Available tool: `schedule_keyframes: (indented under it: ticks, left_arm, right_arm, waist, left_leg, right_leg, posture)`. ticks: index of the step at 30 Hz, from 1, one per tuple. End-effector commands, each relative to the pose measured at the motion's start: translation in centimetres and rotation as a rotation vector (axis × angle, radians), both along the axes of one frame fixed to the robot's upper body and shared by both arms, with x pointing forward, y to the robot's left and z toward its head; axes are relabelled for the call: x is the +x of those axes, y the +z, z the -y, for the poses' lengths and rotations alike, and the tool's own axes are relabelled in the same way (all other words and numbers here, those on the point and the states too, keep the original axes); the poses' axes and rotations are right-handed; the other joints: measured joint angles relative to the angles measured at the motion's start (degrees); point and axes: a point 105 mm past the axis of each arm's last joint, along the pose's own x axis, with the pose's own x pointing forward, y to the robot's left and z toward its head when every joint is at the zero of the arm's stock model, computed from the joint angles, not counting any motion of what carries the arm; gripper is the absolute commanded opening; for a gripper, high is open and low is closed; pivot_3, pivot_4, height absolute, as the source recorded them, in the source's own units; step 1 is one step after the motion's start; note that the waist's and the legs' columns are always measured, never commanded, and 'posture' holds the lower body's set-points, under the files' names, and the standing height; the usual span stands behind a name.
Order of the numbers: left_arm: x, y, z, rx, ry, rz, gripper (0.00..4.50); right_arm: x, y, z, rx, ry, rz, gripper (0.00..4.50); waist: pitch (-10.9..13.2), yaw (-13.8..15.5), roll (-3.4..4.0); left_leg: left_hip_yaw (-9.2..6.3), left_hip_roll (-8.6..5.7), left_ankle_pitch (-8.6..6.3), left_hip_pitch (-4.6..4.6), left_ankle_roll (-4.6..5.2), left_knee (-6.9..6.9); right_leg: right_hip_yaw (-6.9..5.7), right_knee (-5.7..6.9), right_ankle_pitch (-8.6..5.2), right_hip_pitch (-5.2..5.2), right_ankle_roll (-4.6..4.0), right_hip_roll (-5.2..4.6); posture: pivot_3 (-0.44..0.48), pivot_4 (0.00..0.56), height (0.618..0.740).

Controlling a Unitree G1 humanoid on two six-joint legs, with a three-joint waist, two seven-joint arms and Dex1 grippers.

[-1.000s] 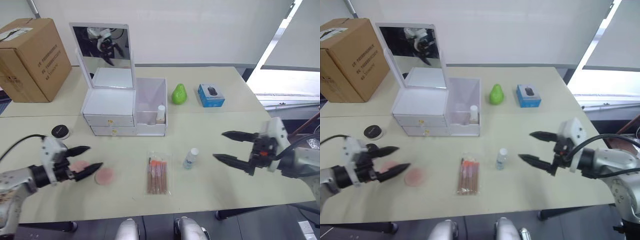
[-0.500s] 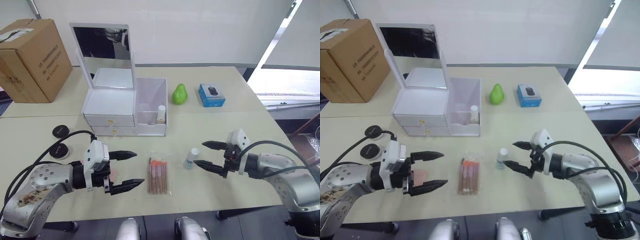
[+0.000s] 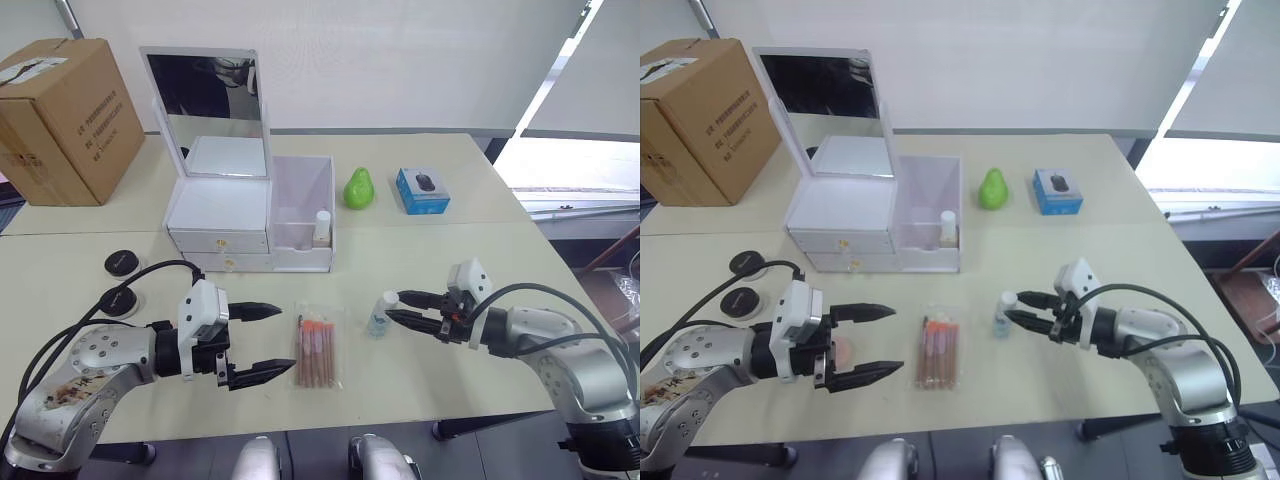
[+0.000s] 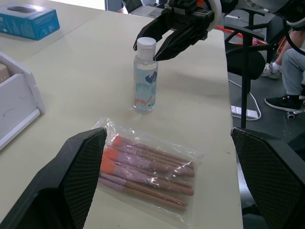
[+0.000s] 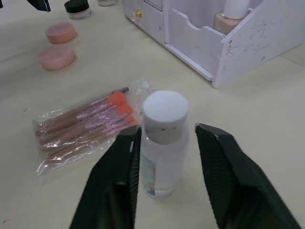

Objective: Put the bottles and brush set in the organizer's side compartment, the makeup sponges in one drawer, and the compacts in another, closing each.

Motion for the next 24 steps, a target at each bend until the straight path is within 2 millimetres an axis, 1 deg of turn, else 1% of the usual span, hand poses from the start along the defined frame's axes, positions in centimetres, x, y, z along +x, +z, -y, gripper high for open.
schedule_keyframes:
  ticks: [1,9,12,16,20,23,24]
  left_arm:
    - [-0.2,0.6,0.4,-0.002,-0.016,0.035,4.50]
    - [-0.2,0.6,0.4,-0.001,-0.009,0.030,4.50]
    - [0.0,0.5,0.1,0.002,0.002,0.028,4.50]
    - [0.7,0.4,-0.8,-0.008,0.071,0.023,4.50]
    - [1.2,0.1,-1.8,-0.021,0.159,0.028,4.50]
    - [2.3,0.4,-3.1,-0.053,0.287,0.060,4.50]
    - [2.8,0.7,-3.5,-0.071,0.336,0.074,4.50]
  right_arm:
    - [0.1,0.7,-0.3,0.007,0.010,0.041,0.90]
    - [-0.2,1.2,-0.7,0.022,0.033,0.055,0.90]
    - [-0.4,2.5,-1.1,0.044,0.059,0.075,0.90]
    - [-0.4,5.9,-2.5,0.095,0.120,0.138,0.90]
    - [0.6,9.4,-5.2,0.157,0.173,0.210,0.90]
    - [2.6,11.5,-7.8,0.185,0.162,0.259,0.90]
    - [3.6,12.1,-8.5,0.192,0.141,0.269,0.90]
  waist:
    - [0.00,-0.01,0.01]
    - [-0.01,0.00,0.00]
    - [0.00,-0.01,0.01]
    - [0.04,-0.12,0.09]
    - [0.03,-0.43,0.09]
    - [0.04,-0.32,0.10]
    - [0.04,-0.47,0.10]
  left_leg:
    - [0.00,0.00,0.00,0.00,0.00,0.00]
    - [-0.01,0.00,0.00,0.01,0.00,0.00]
    - [0.00,0.00,0.00,0.01,0.00,0.00]
    - [-0.01,-0.01,0.00,0.00,0.00,0.00]
    - [-0.05,0.01,0.00,0.08,0.00,-0.02]
    - [0.01,0.02,0.00,0.08,0.00,0.00]
    - [-0.02,-0.02,0.01,-0.15,0.01,0.03]
  right_leg:
    - [0.00,0.00,0.00,0.00,0.00,0.00]
    - [0.00,0.00,0.00,0.03,0.00,0.00]
    - [0.00,0.00,0.00,0.02,0.00,0.00]
    - [0.03,0.02,0.02,-0.03,-0.03,0.02]
    - [0.04,0.09,0.02,-0.04,-0.04,0.08]
    - [0.05,0.10,0.04,-0.20,-0.11,0.05]
    - [0.10,0.11,0.23,-0.27,-0.17,0.06]
  posture:
    - [0.000,0.150,0.730]
    - [0.000,0.150,0.730]
    - [0.000,0.150,0.730]
    - [0.000,0.150,0.730]
    - [0.000,0.150,0.730]
    - [0.000,0.150,0.730]
    - [0.000,0.150,0.730]
